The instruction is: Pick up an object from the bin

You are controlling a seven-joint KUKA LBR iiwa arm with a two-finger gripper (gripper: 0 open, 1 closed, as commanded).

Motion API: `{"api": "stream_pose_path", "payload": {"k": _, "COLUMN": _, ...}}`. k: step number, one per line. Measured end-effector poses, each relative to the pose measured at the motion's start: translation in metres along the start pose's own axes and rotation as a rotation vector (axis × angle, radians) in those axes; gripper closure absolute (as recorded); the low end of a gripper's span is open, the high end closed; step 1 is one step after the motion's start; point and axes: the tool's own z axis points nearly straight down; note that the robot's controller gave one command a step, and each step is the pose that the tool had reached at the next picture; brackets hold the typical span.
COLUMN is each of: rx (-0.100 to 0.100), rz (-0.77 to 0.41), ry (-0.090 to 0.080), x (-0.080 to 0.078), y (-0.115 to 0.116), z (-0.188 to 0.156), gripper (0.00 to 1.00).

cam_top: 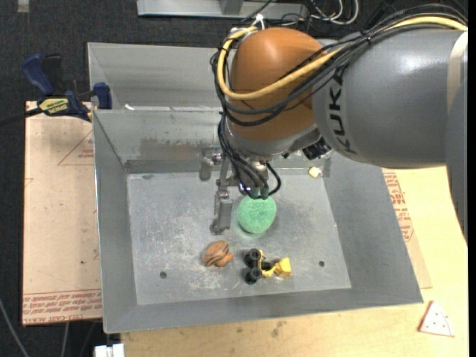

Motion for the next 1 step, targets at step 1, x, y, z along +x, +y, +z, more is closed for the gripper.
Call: {"api": "stream_pose_path", "payload": {"k": 1, "rx": -0.001, "rz": 0.003, "ry": -0.008, "x": -0.0015, "y": -0.0009, "z": -0.0049, "gripper": 0.00}}
